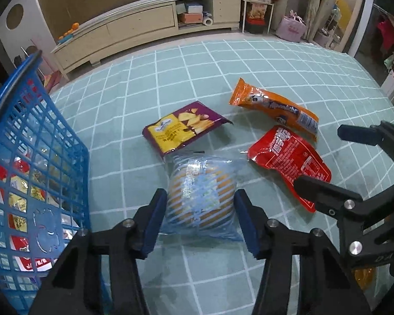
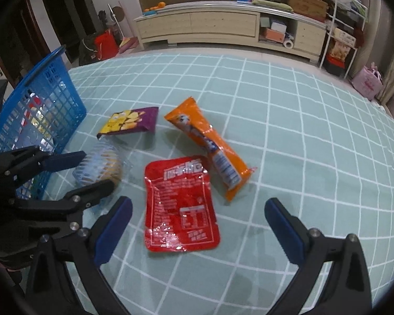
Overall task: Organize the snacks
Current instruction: 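Grasp the clear round-biscuit bag with the left tool while the right tool grasps the red packet, then carry both bags over the basket and open the right tool to drop the red packet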
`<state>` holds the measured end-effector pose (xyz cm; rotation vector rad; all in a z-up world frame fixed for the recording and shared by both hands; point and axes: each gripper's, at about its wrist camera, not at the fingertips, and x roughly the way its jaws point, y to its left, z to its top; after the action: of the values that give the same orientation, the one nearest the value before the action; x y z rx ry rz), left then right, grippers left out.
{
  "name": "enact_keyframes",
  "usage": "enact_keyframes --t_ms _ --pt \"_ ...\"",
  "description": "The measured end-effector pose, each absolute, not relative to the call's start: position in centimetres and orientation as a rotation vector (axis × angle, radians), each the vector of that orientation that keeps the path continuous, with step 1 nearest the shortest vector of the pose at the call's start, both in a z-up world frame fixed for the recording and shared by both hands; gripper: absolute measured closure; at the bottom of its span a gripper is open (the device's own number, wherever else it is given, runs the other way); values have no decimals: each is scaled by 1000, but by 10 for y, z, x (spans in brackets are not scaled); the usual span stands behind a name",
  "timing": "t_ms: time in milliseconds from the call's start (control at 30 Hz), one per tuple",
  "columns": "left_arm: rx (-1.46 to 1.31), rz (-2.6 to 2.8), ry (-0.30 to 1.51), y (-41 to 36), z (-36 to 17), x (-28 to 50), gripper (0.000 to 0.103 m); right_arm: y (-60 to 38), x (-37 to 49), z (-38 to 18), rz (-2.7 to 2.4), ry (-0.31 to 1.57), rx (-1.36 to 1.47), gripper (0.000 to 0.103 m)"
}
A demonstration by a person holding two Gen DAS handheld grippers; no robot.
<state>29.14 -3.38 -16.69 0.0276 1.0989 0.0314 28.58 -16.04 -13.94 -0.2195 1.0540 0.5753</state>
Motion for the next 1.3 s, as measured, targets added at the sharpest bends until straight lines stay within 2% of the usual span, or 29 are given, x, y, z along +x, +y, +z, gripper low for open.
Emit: enact_keyframes --t_ms 300,433,467,600,667,733,800,1033,1067,1300 --pt "23 67 1097 -31 -167 284 55 -154 291 -151 597 1077 -253 1" --pt "34 65 1090 -32 -167 283 55 -151 291 -158 612 1047 -286 4" --pt "33 68 1088 -33 -167 283 55 -150 290 -158 611 1038 -298 8" --pt "26 80 1081 -34 -167 280 55 -144 282 -154 615 983 -362 38" --pt "34 81 1076 -35 -167 279 55 -141 278 -153 637 973 -375 40" --pt "37 81 1073 -36 -167 278 55 -140 275 -152 654 962 -388 48" --pt "29 83 1072 -38 -167 275 55 -143 275 -150 676 965 -361 62" --pt "3 66 1078 -44 -165 263 56 -145 257 -145 689 954 -359 76" --pt "-2 61 1079 -45 -165 260 56 -147 252 -143 691 956 -349 100" --pt "-22 40 1054 -50 -151 235 56 -161 235 -133 669 982 -315 101"
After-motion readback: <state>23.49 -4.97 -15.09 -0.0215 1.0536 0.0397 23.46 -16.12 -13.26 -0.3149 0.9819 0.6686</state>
